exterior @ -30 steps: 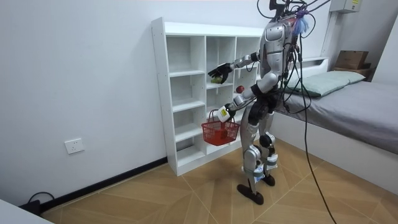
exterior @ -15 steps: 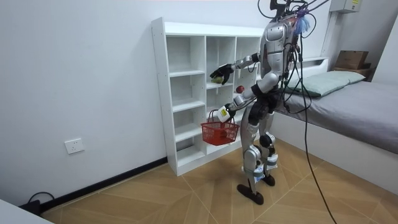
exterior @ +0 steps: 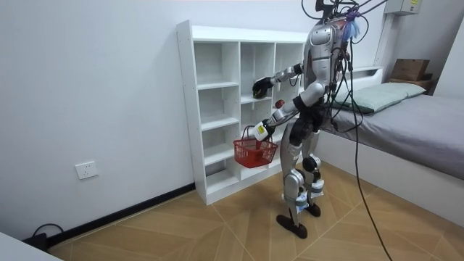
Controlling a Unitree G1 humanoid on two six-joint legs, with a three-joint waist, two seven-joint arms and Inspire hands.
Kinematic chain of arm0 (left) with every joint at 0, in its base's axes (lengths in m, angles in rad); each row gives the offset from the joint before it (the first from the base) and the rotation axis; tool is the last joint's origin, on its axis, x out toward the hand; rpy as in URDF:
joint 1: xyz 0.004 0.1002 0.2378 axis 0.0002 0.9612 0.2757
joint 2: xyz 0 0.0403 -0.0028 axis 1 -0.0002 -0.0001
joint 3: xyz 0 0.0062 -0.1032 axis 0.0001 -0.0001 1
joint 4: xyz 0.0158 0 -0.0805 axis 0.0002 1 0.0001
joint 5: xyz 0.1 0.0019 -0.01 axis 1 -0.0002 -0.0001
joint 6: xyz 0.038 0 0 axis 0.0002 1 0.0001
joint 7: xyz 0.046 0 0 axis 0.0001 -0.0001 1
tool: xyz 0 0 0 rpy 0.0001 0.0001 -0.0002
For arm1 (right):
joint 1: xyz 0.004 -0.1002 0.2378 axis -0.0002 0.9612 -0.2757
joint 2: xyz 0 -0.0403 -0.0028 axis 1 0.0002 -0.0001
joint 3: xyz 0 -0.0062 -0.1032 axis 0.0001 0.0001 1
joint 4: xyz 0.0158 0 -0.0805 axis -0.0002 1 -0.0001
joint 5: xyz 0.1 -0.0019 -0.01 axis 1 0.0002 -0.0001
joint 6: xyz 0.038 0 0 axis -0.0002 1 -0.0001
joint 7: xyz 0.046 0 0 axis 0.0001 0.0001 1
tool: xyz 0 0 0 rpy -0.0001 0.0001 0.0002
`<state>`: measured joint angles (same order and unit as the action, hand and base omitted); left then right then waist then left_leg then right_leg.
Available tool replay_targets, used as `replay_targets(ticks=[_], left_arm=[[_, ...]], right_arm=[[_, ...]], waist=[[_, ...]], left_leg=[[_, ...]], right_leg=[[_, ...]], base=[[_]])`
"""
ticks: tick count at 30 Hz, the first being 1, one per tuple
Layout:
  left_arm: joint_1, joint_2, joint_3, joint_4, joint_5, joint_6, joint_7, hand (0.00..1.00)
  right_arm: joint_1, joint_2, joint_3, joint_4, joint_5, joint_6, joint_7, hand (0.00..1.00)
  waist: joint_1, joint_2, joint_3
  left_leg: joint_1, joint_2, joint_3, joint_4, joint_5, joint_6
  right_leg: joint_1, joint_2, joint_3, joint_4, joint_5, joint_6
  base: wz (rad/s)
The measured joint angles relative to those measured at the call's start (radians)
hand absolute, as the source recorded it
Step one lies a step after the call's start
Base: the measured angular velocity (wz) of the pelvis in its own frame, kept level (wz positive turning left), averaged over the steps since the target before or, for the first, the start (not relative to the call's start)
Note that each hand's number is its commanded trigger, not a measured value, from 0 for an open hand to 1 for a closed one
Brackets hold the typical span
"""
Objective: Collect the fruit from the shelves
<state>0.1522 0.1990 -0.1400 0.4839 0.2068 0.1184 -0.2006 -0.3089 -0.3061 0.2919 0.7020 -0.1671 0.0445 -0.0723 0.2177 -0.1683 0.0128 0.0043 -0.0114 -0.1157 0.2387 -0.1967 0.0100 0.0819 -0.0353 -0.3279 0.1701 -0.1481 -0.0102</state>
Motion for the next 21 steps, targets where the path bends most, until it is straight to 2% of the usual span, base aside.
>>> replay_targets(ticks=[21], left_arm=[[-0.001, -0.003, 0.001, -0.014, 0.000, 0.000, -0.007, 1.00]], right_arm=[[0.000, 0.014, 0.000, 0.004, -0.001, 0.001, 0.001, 1.00]], waist=[[-0.006, 0.000, 0.0003]], left_leg=[[-0.004, 0.000, 0.005, -0.002, 0.000, 0.000]], right_leg=[[-0.007, 0.000, 0.006, 0.000, 0.000, 0.000]], base=[[0.00]])
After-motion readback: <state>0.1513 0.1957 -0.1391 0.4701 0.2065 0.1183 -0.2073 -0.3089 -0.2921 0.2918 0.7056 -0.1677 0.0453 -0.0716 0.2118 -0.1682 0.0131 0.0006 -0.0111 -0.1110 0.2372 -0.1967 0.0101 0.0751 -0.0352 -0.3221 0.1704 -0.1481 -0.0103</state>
